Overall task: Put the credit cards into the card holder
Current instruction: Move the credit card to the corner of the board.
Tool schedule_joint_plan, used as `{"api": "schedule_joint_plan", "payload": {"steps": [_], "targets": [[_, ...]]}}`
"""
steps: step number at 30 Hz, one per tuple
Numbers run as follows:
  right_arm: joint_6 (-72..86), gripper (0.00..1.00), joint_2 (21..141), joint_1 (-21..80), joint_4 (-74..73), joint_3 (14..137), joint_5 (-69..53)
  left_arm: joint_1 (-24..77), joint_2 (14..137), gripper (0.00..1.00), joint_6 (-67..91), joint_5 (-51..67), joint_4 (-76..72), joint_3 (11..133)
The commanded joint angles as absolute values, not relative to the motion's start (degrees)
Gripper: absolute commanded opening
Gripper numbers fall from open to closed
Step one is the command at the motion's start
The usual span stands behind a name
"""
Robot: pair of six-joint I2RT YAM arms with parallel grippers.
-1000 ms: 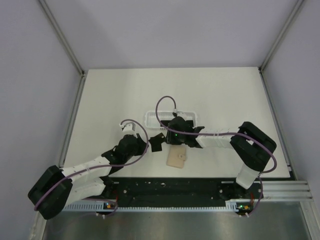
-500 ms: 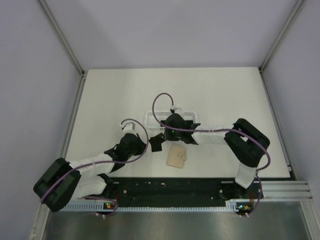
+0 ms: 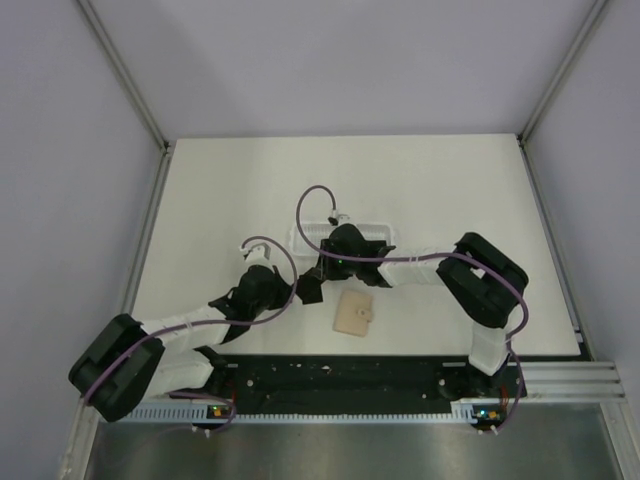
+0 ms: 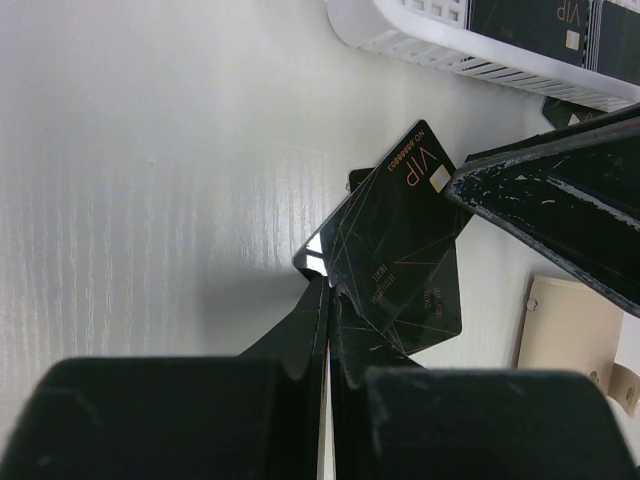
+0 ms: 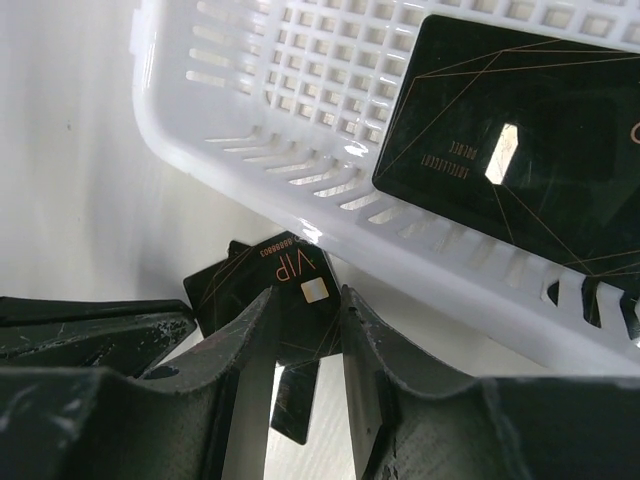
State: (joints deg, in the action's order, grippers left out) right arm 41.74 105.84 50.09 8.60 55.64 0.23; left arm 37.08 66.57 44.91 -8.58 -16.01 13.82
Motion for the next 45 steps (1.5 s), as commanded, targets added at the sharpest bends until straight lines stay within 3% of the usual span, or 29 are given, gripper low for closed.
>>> {"api": "schedule_joint_plan", "payload": {"steps": [1,12,32,45], "targets": [[40.52,0.32,107.93,50.01,9.84,56.43,-3.78,36.65,64.69,0.00,44.91,-8.44,-16.09,13.71],[40.69,0.31,106.09,50.54,10.90,53.09,-5.19,36.74,55.82,0.00,45.09,-9.58,-10.11,11.34],[43.59,0.31,98.09,52.21,11.43,44.30,-2.64,36.74,55.28,0.00,42.19,-8.26,-9.31,15.20],[40.87,0.31,95.01,52.21,11.34,46.84,-1.06,36.74,65.65,0.00,39.82,-10.28,-13.88,20.30]]}}
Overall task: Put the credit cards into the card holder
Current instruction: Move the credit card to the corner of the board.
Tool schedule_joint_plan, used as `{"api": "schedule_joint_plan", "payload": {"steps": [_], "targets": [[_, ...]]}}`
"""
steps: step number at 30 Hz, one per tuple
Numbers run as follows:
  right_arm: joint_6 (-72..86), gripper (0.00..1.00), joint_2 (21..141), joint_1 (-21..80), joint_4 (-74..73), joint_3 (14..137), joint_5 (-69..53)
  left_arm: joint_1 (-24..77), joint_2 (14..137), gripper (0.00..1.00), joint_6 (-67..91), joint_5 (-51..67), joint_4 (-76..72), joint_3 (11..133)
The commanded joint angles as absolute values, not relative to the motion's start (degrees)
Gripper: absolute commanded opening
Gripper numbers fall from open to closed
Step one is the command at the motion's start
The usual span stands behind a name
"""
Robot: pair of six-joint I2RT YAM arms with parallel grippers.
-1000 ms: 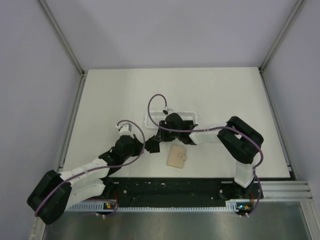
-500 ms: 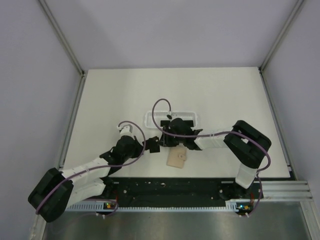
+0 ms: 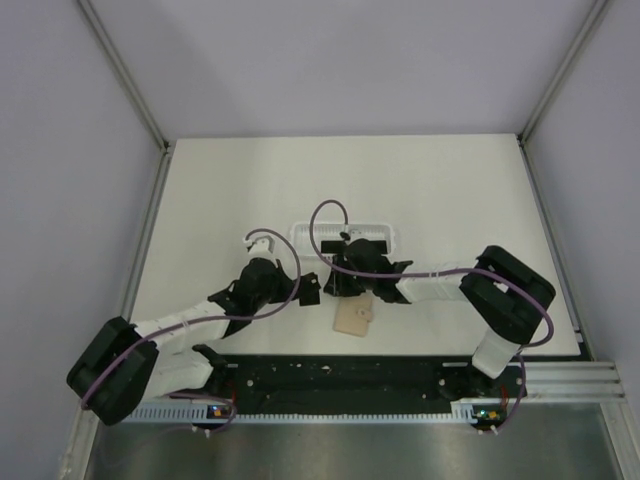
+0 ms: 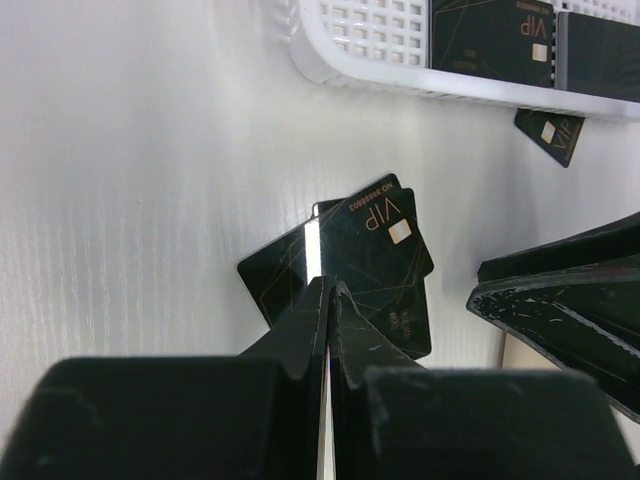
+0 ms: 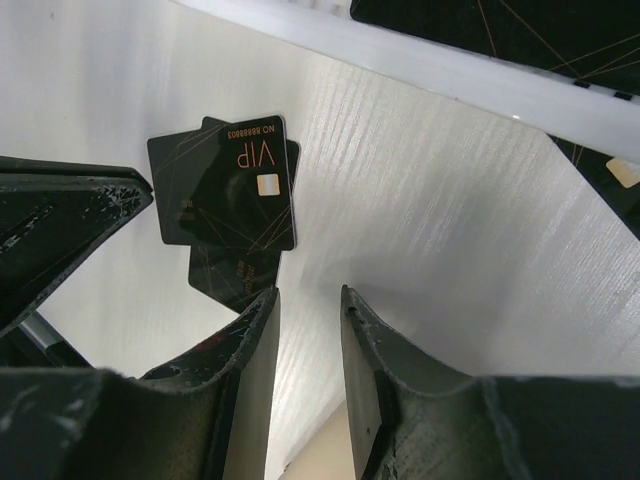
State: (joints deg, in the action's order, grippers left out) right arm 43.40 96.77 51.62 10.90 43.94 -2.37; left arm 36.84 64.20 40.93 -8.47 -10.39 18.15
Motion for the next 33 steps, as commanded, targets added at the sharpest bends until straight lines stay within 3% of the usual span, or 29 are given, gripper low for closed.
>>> {"api": "schedule_joint_plan", "payload": {"steps": [1,8,33], "targets": [[40.00,0.31,95.27,52.29,11.25,47.54,-0.97,36.65,65.92,0.00,39.64,-10.81,-14.06,20.56],[38.76,0.32,98.43,51.33,9.40,52.56,-1.75,36.48,68.99,0.00,38.41,-14.23,-13.89,23.46],[40.87,0.31,104.24,49.75,11.25,52.56,-6.42,35.24,78.57,0.00,38.76,-14.94,-15.38,24.87]]}}
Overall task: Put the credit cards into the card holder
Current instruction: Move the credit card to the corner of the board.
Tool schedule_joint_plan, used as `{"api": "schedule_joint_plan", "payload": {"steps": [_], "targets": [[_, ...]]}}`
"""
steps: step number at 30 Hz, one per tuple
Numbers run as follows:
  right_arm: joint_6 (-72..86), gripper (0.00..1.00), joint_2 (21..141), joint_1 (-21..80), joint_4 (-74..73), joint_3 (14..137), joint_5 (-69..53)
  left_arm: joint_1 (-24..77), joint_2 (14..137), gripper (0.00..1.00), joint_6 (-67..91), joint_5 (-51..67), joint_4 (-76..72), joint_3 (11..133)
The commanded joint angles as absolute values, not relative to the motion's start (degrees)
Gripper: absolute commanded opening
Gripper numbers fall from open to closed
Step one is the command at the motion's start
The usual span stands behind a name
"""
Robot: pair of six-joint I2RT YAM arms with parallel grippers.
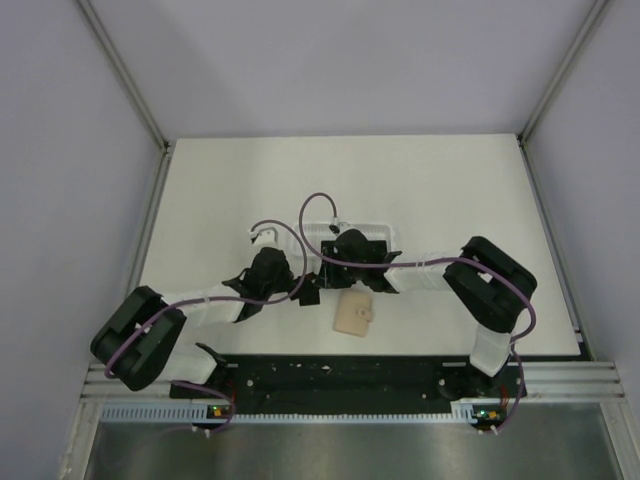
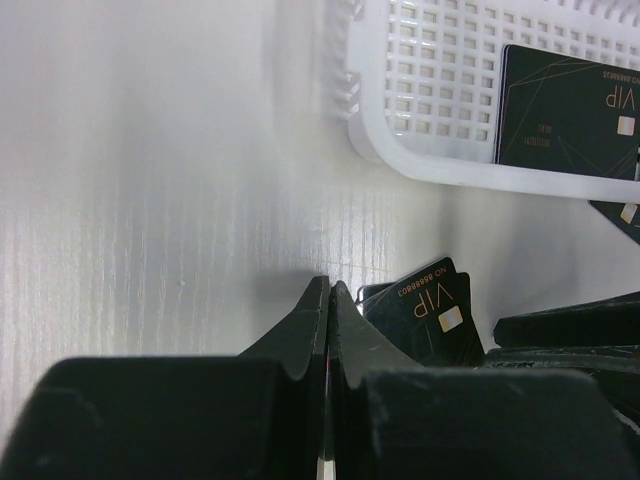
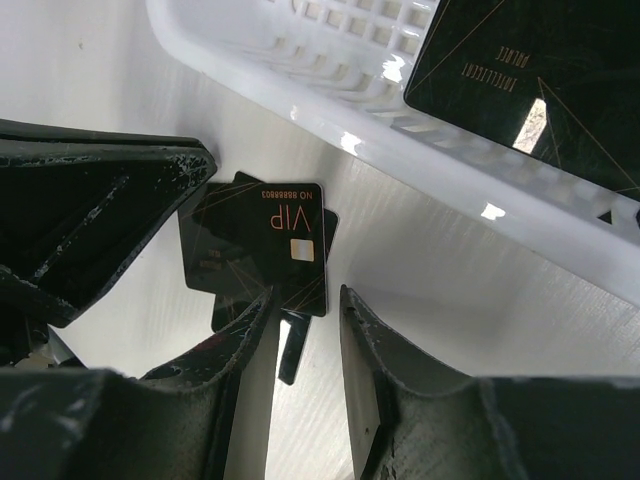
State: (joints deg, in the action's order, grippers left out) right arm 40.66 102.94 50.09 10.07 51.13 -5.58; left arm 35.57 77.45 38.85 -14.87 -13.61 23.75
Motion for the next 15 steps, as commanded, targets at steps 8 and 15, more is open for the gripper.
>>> {"api": "schedule_joint_plan", "payload": {"steps": [8,15], "targets": [[41.13,0.31,103.71,49.75,11.51,51.51,-6.86,35.24,78.49,0.00,40.34,-12.57,-15.21,23.03],[42.01,0.31,103.54,49.75,12.83,49.66,-7.47,35.25,77.34,0.00,41.75,-10.64,-15.91,20.57]]}}
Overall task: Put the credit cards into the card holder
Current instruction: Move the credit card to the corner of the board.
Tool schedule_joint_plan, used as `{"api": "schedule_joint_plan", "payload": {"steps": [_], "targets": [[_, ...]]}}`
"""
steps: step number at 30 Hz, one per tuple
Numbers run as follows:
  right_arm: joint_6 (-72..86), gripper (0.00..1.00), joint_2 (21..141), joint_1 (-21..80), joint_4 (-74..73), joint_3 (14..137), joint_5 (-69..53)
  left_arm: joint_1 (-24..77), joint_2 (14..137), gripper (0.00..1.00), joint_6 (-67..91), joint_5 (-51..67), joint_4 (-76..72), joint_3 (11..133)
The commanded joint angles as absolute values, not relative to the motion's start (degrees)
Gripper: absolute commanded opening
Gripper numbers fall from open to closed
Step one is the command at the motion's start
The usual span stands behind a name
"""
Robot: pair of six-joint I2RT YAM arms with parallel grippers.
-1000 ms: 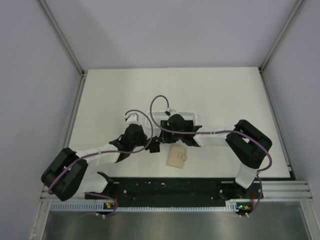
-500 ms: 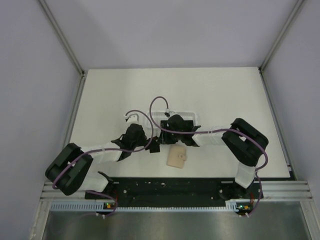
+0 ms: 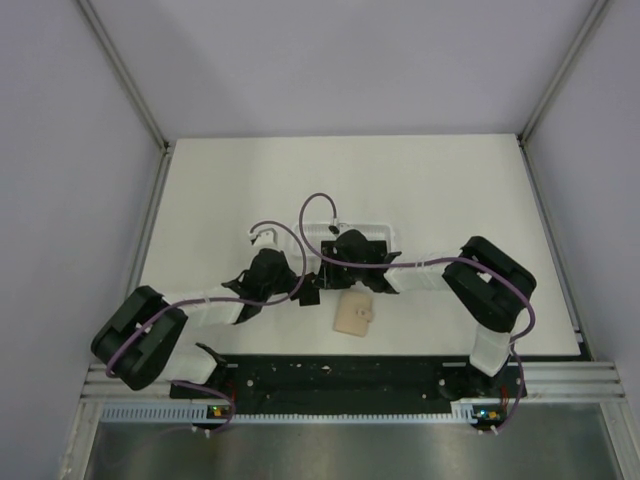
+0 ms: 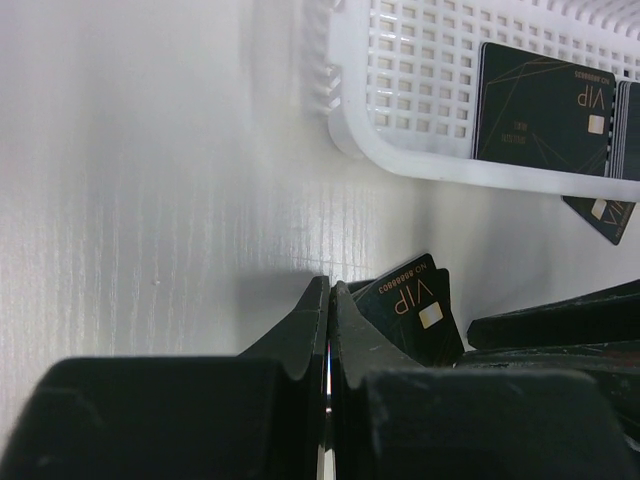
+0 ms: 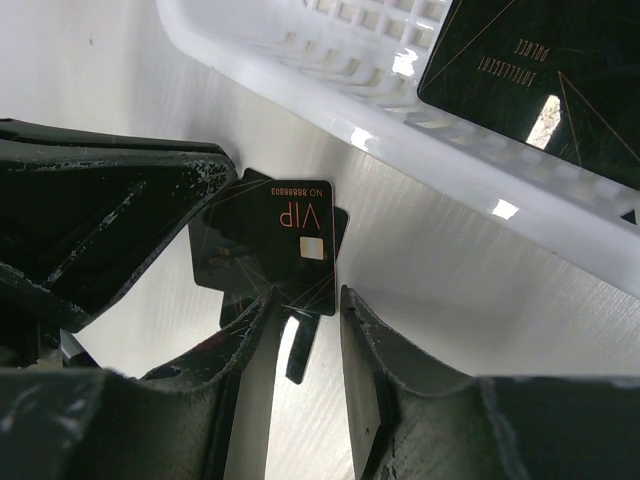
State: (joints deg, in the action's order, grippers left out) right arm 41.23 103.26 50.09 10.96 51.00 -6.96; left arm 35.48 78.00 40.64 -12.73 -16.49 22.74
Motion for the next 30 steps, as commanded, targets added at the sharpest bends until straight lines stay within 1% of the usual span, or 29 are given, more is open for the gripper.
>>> {"api": "schedule_joint_plan", "payload": {"steps": [1,16,30], "targets": [[42.19,0.31,103.54,49.75,12.92,49.48,-7.47,35.33,77.26,0.00,41.75,-10.37,-16.08,20.31],[43.59,0.31,101.61,49.83,14.24,46.67,-8.09,35.33,71.37,0.00,43.15,-9.05,-14.33,15.47],[45.44,0.31,101.43,52.38,16.35,43.86,-7.56,35.68,69.52,0.00,43.94,-4.57,-17.93,12.22]]}}
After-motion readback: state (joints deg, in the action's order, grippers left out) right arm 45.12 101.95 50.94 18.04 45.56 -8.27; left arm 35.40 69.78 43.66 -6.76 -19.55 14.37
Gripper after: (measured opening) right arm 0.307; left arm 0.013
